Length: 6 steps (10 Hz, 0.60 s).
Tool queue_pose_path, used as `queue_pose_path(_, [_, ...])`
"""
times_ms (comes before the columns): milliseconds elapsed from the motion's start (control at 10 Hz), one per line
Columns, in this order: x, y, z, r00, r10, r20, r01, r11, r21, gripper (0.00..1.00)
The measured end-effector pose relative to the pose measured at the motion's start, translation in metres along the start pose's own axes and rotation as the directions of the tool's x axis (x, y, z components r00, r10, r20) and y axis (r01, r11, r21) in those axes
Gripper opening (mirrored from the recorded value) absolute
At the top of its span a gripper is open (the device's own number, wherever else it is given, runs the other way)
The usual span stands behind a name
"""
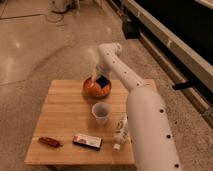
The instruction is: Place the white sponge in the ceramic bowl
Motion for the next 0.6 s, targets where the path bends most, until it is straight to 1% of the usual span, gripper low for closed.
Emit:
queue_pose_path(100, [0.0000, 0.0000, 0.0000, 1.000, 0.000, 0.000, 0.000, 1.000, 0.000, 0.26])
queue_pose_path(400, [0.0000, -0.0002, 0.0003, 1.000, 0.000, 0.000, 0.000, 1.000, 0.000, 0.55])
queue_pose_path(500, [-0.0008, -0.0001, 0.0017, 1.000, 0.000, 0.002, 0.000, 1.000, 0.000, 0.63])
queue_pose_path(600, [-0.0005, -0.0002, 0.0012, 1.000, 0.000, 0.002, 0.000, 1.000, 0.000, 0.75])
